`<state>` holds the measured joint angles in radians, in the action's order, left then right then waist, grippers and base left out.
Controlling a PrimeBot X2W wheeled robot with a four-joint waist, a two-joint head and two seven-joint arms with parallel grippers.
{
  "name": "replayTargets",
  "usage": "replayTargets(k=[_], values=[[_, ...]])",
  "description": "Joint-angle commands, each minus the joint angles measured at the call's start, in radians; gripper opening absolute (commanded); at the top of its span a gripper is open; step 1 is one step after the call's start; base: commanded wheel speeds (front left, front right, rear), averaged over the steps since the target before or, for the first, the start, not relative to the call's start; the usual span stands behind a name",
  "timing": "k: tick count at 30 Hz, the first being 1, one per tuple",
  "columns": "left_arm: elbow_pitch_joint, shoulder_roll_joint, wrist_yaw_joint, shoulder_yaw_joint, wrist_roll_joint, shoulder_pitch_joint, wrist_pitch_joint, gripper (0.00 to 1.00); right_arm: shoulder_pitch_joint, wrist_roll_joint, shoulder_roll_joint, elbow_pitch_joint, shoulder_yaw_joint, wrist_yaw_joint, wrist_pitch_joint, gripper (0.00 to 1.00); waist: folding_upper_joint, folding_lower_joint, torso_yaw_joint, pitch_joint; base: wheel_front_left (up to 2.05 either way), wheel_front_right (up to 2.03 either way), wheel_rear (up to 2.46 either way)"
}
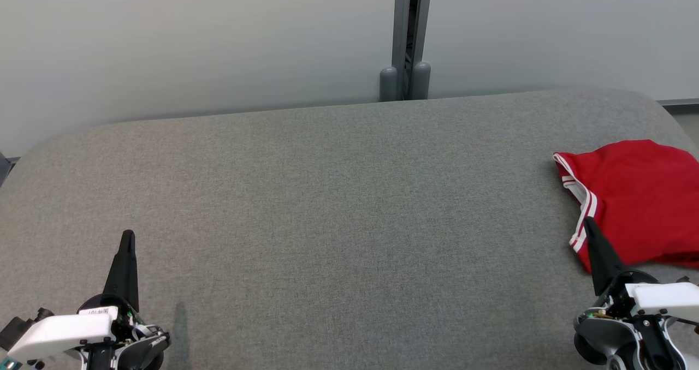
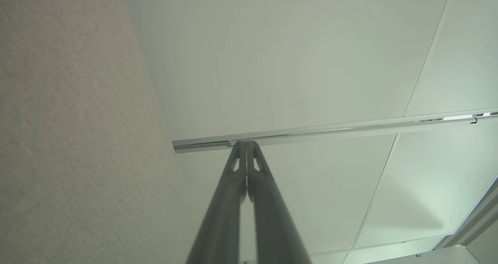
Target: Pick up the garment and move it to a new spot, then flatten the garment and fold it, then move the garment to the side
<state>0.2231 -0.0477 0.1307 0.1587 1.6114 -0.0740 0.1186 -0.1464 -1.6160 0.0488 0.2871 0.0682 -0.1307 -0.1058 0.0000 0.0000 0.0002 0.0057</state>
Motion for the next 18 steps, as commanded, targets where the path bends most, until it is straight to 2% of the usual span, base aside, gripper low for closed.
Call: replayTargets(k=[1,18], values=[[-0.001,-0.002,0.003,0.004,0.0,-0.018,0.002,0.0,-0.008,0.004,0.004,0.001,0.004,0.0,-0.007,0.0,0.0,0.0,0.0,0.0,0.0,0.0,0.0],[-0.001,-0.002,0.003,0.004,-0.001,-0.018,0.002,0.0,-0.008,0.004,0.004,0.001,0.005,0.0,-0.007,0.0,0.0,0.0,0.0,0.0,0.0,0.0,0.0]])
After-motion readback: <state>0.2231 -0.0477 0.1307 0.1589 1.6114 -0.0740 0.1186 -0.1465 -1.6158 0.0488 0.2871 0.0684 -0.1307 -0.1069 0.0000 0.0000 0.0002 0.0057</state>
